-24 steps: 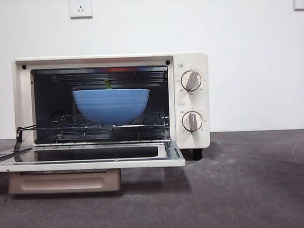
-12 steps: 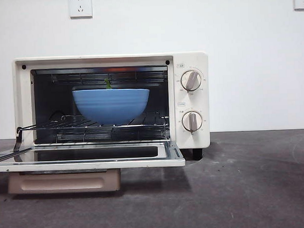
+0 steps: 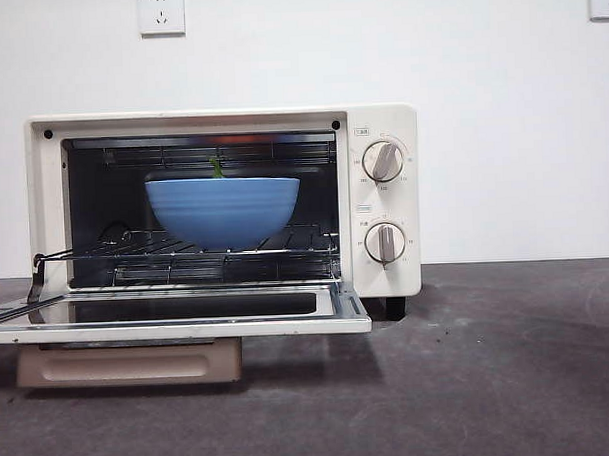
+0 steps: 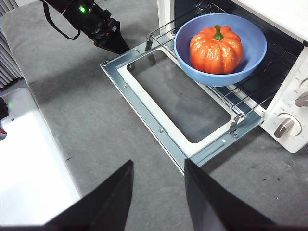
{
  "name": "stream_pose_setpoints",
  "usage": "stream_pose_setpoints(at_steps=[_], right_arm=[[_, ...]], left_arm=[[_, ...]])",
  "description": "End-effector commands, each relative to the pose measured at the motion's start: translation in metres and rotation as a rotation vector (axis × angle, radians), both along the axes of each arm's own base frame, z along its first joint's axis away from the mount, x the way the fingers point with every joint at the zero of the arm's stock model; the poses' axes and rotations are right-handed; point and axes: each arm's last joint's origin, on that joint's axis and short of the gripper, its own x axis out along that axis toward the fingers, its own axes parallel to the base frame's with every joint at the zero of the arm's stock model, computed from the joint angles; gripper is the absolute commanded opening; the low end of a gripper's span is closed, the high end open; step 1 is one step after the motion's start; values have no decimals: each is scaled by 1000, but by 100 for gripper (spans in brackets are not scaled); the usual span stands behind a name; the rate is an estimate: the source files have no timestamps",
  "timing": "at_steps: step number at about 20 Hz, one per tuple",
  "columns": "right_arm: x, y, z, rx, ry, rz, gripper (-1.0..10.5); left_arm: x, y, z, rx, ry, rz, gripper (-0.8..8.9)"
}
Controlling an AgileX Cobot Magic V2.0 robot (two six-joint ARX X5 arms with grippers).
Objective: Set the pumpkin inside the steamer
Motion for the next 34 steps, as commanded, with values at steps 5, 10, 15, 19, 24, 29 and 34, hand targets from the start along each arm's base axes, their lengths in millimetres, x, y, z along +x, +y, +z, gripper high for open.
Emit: stream_pose_setpoints(at_steps=[5,10,15,19,24,29,34], right_arm=[[-1,1,3,13,0,3,168],[0,2,4,20,-6,3,168],[-1,2,3,19,-1,1,168],[-1,2,3,23,6,-3,168],[-1,2,3,29,16,-10,168],[-1,2,3,32,21,-14,168],[-1,2,3,32,21,-14,168]], left_arm=[[4,-2,-5,-109,-9,-68,6],[5,-4,-2,-216,-33,-106,6],[10,-5,4,-328,-86,-135,6],[15,-4,10,-364,-132,-134,6],[22,-2,21,-367,-208,-118,6],[27,4,32,-374,-299,-88,6],[29,5,43,-369,-375,-88,6]])
